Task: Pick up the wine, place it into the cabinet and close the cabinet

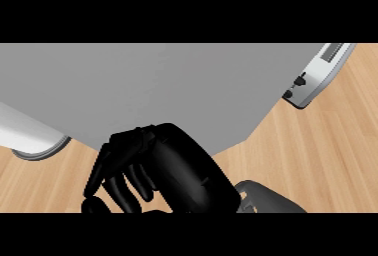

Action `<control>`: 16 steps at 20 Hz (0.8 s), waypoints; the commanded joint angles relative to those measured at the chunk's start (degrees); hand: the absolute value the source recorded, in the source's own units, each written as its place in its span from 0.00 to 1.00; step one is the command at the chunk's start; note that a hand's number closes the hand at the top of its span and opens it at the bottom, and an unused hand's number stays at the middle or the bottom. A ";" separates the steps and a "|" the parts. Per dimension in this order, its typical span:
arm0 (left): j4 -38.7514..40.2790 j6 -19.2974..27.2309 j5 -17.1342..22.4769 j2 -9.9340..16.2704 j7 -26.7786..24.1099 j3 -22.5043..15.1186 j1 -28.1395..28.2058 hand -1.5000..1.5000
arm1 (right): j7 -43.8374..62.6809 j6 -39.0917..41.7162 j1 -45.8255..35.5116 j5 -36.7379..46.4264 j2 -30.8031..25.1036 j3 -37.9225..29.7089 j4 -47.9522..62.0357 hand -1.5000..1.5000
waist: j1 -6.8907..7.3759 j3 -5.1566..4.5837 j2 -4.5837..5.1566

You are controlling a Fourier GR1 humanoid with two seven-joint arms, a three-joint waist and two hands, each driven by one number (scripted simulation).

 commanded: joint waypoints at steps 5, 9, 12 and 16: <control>-0.87 -1.19 0.52 -0.63 5.12 3.53 -1.35 0.00 | -8.61 3.33 -8.33 -2.18 -2.17 -11.11 16.15 1.00 | -0.77 0.08 0.26; 0.89 -0.62 -1.14 -1.62 7.84 0.38 -4.59 0.00 | -13.03 4.03 -12.24 -1.17 -1.98 -14.71 23.84 1.00 | -1.31 0.07 0.31; 0.04 1.29 -4.51 -3.65 8.39 -3.52 -7.45 0.00 | -19.19 6.34 -13.01 -1.91 -2.77 -17.77 30.95 1.00 | -1.30 0.07 0.51; -0.19 2.60 -5.09 -4.55 10.63 -5.69 -9.34 0.00 | -22.63 7.59 -12.15 -2.30 -3.17 -19.20 33.95 1.00 | -1.40 0.06 0.56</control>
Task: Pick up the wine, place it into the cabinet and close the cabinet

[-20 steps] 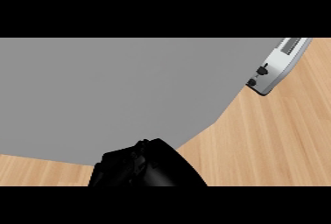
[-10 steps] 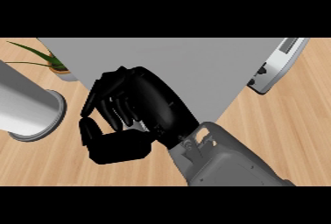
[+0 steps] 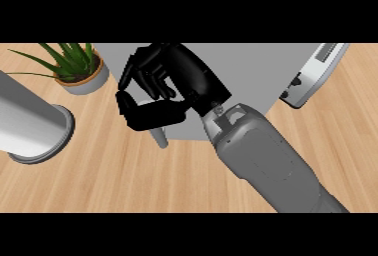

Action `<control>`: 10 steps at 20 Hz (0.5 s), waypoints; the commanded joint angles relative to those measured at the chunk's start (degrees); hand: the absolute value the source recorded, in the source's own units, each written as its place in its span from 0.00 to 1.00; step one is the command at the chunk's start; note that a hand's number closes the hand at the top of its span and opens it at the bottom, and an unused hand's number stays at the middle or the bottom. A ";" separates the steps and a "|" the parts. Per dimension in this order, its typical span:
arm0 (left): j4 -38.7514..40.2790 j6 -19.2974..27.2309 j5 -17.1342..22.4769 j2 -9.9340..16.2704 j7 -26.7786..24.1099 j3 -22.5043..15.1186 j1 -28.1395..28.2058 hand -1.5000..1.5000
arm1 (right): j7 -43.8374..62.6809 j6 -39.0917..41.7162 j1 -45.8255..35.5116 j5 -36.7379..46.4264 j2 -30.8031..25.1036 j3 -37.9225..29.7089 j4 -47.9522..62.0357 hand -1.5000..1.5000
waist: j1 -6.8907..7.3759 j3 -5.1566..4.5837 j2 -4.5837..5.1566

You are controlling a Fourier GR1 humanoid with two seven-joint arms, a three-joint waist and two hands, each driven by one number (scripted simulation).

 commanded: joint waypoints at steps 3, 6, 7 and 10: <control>2.83 3.29 -2.86 -1.82 1.81 -3.46 -6.33 0.00 | -7.16 2.01 -2.05 0.59 -4.69 -7.15 9.33 1.00 | -0.87 0.32 1.52; 0.89 6.66 -5.83 -4.10 2.35 -8.57 -7.45 0.00 | -7.18 3.20 -2.64 1.04 -6.36 -7.32 11.00 1.00 | -1.07 0.34 1.70; 1.73 5.73 -5.51 -3.69 2.07 -7.24 -7.72 0.00 | -9.08 3.64 -1.75 0.87 -7.98 -8.41 10.61 1.00 | -0.99 0.34 1.67; 1.64 6.49 -6.68 -4.46 2.08 -8.71 -8.94 0.00 | -9.56 3.51 -3.13 0.26 -8.15 -9.94 12.49 1.00 | -0.45 0.34 1.84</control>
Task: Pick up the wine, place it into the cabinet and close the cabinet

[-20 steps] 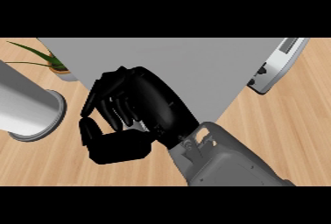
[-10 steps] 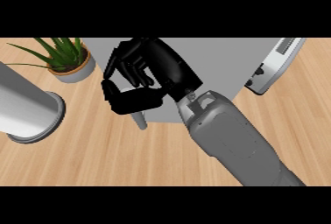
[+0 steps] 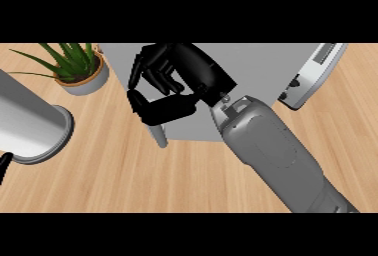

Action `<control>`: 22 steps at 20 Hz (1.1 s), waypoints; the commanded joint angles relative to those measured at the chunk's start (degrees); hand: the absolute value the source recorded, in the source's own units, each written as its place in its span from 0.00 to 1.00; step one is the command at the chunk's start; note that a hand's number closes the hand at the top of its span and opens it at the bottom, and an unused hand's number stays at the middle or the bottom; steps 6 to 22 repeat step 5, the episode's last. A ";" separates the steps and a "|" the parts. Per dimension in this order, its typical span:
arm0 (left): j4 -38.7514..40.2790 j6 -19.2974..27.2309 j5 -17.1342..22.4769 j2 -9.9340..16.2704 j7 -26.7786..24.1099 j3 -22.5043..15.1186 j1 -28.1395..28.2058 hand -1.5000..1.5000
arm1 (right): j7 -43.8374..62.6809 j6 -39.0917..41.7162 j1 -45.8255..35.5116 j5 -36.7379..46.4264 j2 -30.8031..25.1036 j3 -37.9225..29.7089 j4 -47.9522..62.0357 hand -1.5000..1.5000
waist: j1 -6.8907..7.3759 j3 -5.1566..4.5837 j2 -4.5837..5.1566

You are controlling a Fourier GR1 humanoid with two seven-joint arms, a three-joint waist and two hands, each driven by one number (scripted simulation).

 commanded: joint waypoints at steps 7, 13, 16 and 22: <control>4.04 2.51 -2.46 -2.15 0.50 -2.74 -4.84 0.00 | -3.38 -1.79 -0.41 2.14 -6.77 -7.10 8.31 1.00 | -1.56 0.90 2.44; 4.04 2.51 -2.46 -2.15 0.50 -2.74 -4.84 0.00 | -3.38 -1.79 -0.41 2.14 -6.77 -7.10 8.31 1.00 | -1.56 0.90 2.44; 4.04 2.51 -2.46 -2.15 0.50 -2.74 -4.84 0.00 | -3.38 -1.79 -0.41 2.14 -6.77 -7.10 8.31 1.00 | -1.56 0.90 2.44; 4.04 2.51 -2.46 -2.15 0.50 -2.74 -4.84 0.00 | -3.38 -1.79 -0.41 2.14 -6.77 -7.10 8.31 1.00 | -1.56 0.90 2.44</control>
